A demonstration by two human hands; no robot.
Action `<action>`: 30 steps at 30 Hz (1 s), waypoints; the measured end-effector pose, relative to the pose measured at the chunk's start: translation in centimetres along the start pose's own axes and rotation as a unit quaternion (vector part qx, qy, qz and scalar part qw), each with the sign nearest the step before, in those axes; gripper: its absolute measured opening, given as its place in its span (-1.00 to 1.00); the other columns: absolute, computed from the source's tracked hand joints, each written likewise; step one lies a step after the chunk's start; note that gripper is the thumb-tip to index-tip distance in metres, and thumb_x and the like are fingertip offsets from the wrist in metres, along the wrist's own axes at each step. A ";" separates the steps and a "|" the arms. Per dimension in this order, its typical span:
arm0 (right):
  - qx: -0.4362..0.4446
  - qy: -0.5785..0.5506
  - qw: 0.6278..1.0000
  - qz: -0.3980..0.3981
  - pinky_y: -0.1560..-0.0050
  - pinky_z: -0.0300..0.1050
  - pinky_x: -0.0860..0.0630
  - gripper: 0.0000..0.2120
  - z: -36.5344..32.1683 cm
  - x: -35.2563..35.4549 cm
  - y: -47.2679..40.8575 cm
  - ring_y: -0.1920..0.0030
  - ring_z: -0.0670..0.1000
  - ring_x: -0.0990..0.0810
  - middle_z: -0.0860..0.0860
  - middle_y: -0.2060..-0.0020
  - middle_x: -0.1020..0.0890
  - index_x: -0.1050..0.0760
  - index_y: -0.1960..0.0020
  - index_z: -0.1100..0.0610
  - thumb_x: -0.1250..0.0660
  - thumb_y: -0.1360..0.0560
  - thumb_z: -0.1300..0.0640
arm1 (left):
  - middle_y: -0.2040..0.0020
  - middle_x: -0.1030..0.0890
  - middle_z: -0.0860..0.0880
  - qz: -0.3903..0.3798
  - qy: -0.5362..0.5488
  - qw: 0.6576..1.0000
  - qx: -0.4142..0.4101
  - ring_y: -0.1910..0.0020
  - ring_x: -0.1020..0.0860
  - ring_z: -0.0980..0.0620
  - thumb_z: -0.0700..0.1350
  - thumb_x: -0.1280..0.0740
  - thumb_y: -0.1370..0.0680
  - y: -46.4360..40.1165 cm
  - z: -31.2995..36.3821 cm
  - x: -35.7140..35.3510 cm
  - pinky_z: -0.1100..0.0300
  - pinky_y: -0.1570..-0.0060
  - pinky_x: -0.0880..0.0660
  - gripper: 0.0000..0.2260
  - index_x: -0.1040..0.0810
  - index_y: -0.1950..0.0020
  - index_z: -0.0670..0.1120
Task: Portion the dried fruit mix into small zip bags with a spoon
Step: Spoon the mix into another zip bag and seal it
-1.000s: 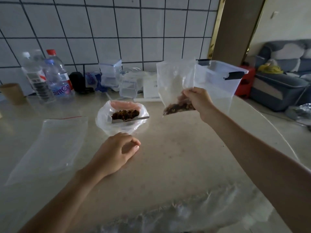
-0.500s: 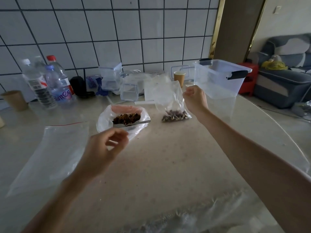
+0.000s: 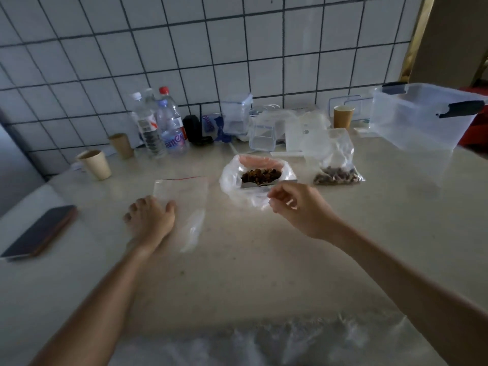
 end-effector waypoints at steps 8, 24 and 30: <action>-0.063 -0.058 0.994 -0.062 -0.15 0.13 -0.59 -0.93 0.3 -4.6 -0.5 0.07 0.13 -0.66 0.03 0.16 -0.67 -0.62 -0.01 0.16 -0.44 -0.56 0.29 | -0.11 -0.62 -0.30 0.090 0.068 0.993 -0.042 -0.16 -0.53 -0.30 -0.19 -0.24 -0.66 0.7 -0.6 1.7 -0.11 -0.09 -0.44 -0.84 -0.59 -0.05 -0.22; -0.119 -0.324 0.939 0.000 0.07 -0.01 -0.67 -0.62 -6.1 -5.4 -4.2 0.08 0.02 -0.77 0.04 -0.03 -0.73 -0.37 -0.38 0.16 -0.41 -0.63 0.15 | -0.09 -0.63 -0.04 0.203 0.385 0.862 -0.260 -0.05 -0.57 0.14 -0.17 -0.36 -0.67 7.7 6.2 9.0 0.32 -0.05 -0.49 -0.88 -0.54 -0.13 -0.22; -0.089 -0.279 0.953 0.080 0.05 0.07 -0.62 -0.65 -7.1 -3.4 -4.4 0.25 0.05 -0.72 0.07 0.19 -0.73 -0.49 -0.03 0.18 -0.11 -0.53 0.56 | 0.19 -0.76 0.08 -0.028 0.555 0.831 -0.030 -0.16 -0.66 0.02 0.25 -0.18 -0.69 6.6 7.6 7.9 -0.12 -0.35 -0.48 -0.54 -0.43 -0.44 -0.02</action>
Point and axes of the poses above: each hand's wrist, its own y-axis away from the middle knuckle, its own x-axis out of the back of the hand, z = x × y, the point moved 4 cm from there along -y, towards the middle knuckle
